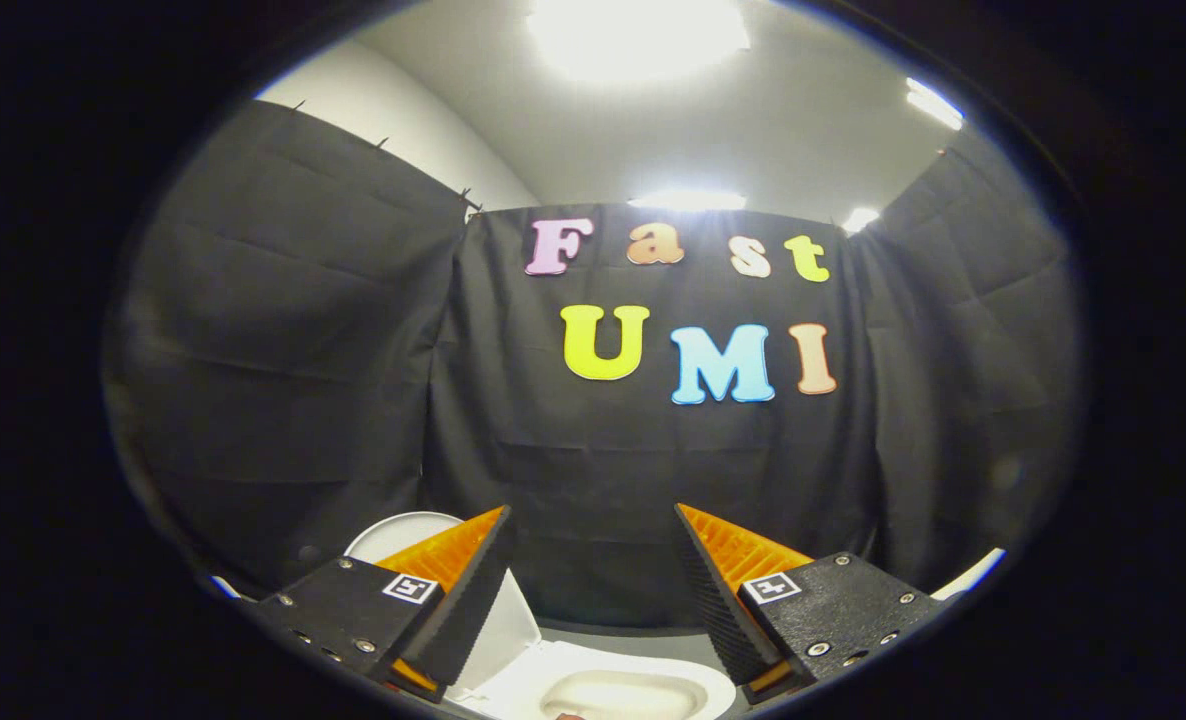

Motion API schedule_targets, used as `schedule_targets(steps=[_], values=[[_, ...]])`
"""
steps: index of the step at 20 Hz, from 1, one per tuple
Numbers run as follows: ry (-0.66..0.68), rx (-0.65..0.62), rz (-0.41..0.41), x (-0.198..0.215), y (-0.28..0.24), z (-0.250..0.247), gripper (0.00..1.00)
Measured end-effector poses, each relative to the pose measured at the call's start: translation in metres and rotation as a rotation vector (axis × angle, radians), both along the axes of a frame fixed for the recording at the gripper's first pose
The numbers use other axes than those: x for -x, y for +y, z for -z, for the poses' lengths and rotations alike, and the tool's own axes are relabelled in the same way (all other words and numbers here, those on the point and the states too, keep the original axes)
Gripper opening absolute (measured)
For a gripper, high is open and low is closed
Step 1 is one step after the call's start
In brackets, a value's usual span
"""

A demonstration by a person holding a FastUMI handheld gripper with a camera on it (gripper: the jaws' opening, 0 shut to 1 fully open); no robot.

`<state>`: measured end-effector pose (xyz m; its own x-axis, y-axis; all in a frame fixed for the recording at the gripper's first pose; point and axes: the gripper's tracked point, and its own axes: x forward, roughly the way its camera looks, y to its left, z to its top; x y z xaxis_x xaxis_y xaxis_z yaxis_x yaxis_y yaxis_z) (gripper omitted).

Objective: Open the toilet lid.

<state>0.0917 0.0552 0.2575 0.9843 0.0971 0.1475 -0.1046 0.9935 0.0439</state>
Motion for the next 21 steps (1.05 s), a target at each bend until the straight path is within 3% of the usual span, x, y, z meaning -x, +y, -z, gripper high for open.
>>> schedule_targets(steps=[4, 9, 15, 21], values=[[0.035, -0.013, 0.043, -0.002, -0.062, 0.019, 0.95], [0.012, -0.024, 0.025, 0.013, -0.094, 0.027, 0.95], [0.035, -0.006, 0.089, 0.025, -0.108, 0.040, 0.95], [0.059, -0.106, 0.105, 0.034, -0.105, 0.066, 0.95]])
